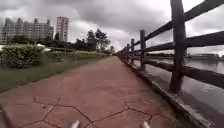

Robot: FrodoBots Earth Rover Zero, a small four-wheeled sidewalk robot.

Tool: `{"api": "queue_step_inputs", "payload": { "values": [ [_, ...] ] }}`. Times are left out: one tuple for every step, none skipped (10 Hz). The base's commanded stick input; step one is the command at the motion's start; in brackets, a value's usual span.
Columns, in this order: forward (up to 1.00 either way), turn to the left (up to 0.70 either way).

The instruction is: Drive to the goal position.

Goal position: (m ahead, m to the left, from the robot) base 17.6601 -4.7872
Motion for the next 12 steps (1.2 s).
{"api": "queue_step_inputs", "payload": {
  "values": [
    [0.50, 0.00],
    [0.50, 0.09],
    [0.50, 0.15],
    [0.50, 0.09],
    [0.50, 0.01],
    [0.50, 0.01],
    [0.50, 0.00],
    [0.50, 0.00],
    [0.50, 0.00],
    [0.50, 0.00],
    [0.50, 0.00],
    [0.50, 0.00]
  ]
}}
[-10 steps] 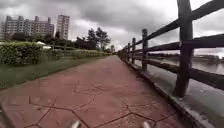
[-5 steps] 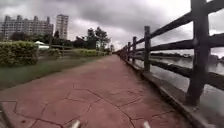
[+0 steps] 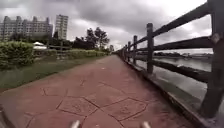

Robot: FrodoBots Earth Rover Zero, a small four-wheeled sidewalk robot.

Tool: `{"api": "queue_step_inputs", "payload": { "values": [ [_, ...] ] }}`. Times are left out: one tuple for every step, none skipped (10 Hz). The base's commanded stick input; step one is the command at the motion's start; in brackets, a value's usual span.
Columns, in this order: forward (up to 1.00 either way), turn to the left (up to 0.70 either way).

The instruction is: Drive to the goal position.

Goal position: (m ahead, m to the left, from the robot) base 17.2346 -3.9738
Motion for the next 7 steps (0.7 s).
{"api": "queue_step_inputs", "payload": {
  "values": [
    [0.50, 0.00],
    [0.50, 0.00],
    [0.50, 0.00],
    [0.50, 0.00],
    [0.50, 0.00],
    [0.50, 0.00],
    [0.50, 0.00]
  ]
}}
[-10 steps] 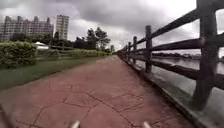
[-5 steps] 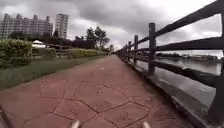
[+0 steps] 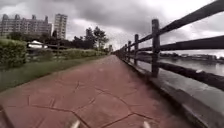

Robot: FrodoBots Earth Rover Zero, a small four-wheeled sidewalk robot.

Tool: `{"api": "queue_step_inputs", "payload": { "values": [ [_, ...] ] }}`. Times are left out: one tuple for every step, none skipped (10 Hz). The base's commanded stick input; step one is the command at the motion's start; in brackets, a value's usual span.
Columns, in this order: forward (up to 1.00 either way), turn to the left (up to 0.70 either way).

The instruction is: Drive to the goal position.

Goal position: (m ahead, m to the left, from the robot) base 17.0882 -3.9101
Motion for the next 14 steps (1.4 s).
{"api": "queue_step_inputs", "payload": {
  "values": [
    [0.50, 0.00],
    [0.50, 0.00],
    [0.50, 0.00],
    [0.50, 0.00],
    [0.50, 0.00],
    [0.50, 0.00],
    [0.50, 0.00],
    [0.50, 0.00],
    [0.50, 0.00],
    [0.50, 0.00],
    [0.50, 0.00],
    [0.50, 0.00],
    [0.50, 0.00],
    [0.50, 0.00]
  ]
}}
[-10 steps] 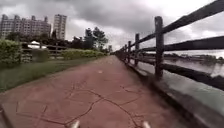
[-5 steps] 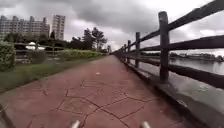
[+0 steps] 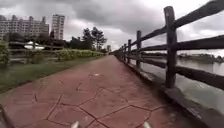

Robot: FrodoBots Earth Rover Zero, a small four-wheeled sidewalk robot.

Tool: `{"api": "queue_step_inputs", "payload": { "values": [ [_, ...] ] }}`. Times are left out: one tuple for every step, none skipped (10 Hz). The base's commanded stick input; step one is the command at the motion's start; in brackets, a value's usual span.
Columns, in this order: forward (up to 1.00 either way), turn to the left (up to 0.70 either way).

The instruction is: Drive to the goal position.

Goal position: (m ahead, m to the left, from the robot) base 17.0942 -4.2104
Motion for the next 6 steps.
{"api": "queue_step_inputs", "payload": {
  "values": [
    [0.50, 0.00],
    [0.50, 0.00],
    [0.50, 0.00],
    [0.50, 0.00],
    [0.50, 0.00],
    [0.50, 0.00]
  ]
}}
